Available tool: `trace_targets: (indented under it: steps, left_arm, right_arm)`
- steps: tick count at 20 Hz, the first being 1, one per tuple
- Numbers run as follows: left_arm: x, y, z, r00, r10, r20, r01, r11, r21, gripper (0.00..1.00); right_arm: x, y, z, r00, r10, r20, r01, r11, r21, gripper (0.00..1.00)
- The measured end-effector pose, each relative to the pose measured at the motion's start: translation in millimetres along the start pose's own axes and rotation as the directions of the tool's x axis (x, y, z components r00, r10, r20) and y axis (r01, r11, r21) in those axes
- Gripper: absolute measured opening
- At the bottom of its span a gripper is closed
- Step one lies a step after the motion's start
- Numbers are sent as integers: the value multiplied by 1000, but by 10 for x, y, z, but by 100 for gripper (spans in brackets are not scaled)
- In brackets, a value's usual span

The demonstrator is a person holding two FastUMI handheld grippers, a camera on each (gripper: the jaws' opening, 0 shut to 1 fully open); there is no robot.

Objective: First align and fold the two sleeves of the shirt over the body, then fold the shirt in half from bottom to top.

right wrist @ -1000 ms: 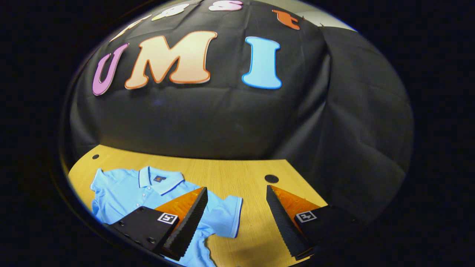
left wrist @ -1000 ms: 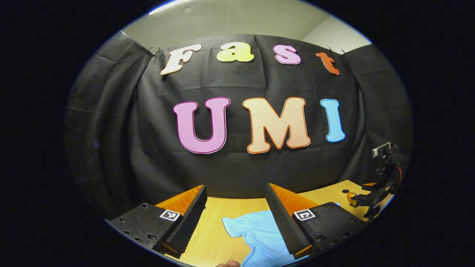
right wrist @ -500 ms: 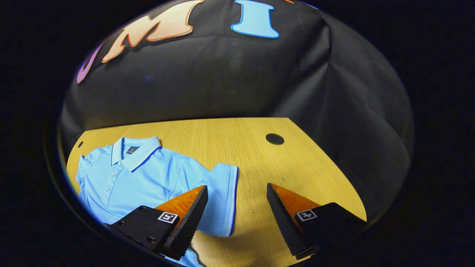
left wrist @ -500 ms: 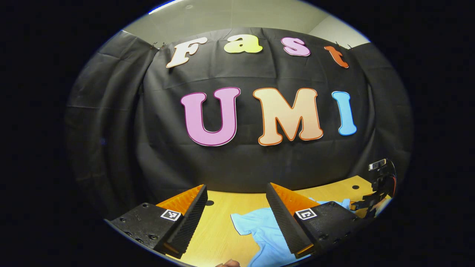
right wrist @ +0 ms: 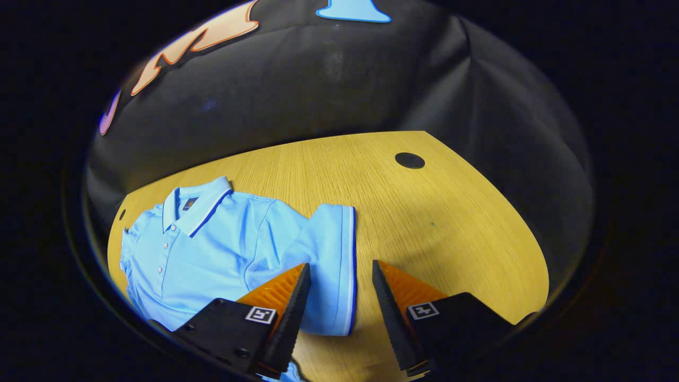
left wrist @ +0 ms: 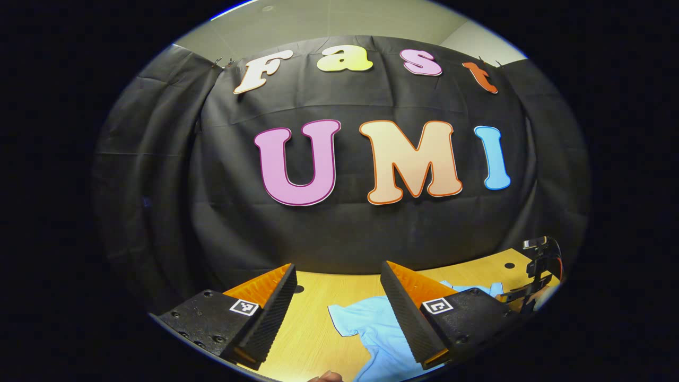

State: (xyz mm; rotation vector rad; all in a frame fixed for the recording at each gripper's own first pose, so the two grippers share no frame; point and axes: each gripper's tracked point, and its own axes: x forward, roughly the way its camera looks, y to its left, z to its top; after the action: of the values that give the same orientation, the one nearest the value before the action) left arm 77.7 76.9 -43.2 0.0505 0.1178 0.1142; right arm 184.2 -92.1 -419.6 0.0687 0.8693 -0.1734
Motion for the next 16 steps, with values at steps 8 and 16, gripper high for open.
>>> trace_targets:
  steps: [8, 16]
  left_arm:
    - [-4, 55, -95, 1000, -1, -20, 1, 1000, -21, 97]
    - [33, 36, -126, 1000, -18, -24, 17, 999, -32, 95]
  right_arm:
    - [-87, 217, 170, 996, 82, 33, -84, 993, 81, 5]
    - [-467, 1028, 536, 948, 295, 119, -314, 930, 191, 5]
